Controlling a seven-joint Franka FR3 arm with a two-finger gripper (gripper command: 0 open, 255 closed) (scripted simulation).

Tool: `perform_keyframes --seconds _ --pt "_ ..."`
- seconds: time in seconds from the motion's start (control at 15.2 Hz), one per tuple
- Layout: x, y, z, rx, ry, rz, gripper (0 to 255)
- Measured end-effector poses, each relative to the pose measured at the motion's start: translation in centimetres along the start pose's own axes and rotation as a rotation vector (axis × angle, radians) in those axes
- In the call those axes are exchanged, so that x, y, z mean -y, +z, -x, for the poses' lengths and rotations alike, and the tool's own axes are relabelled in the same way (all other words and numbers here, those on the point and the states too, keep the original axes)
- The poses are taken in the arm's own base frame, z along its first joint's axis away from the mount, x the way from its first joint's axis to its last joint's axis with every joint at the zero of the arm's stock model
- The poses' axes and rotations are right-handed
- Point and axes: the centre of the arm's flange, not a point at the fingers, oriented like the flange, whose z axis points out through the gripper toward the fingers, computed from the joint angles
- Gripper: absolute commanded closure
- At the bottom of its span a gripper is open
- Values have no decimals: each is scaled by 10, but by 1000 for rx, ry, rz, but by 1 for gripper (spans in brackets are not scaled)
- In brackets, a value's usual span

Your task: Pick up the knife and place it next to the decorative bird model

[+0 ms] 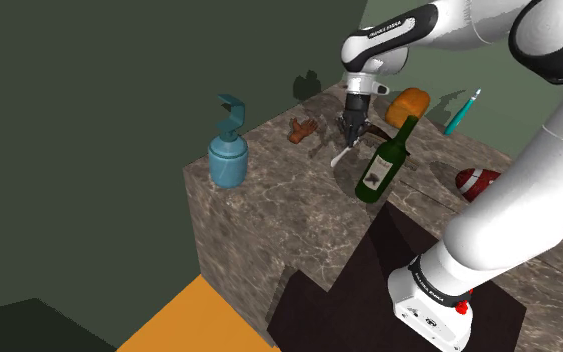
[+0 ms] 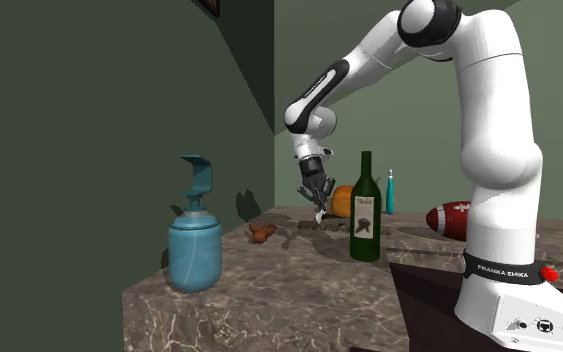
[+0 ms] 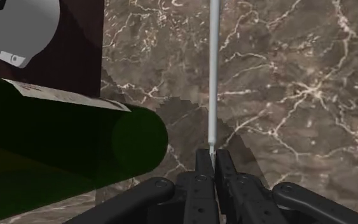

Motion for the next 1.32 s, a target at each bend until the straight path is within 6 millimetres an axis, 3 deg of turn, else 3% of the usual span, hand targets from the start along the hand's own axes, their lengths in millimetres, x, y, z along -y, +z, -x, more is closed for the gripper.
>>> perform_keyframes --seconds 1.32 --pt "-158 -11 -211 1 0 0 255"
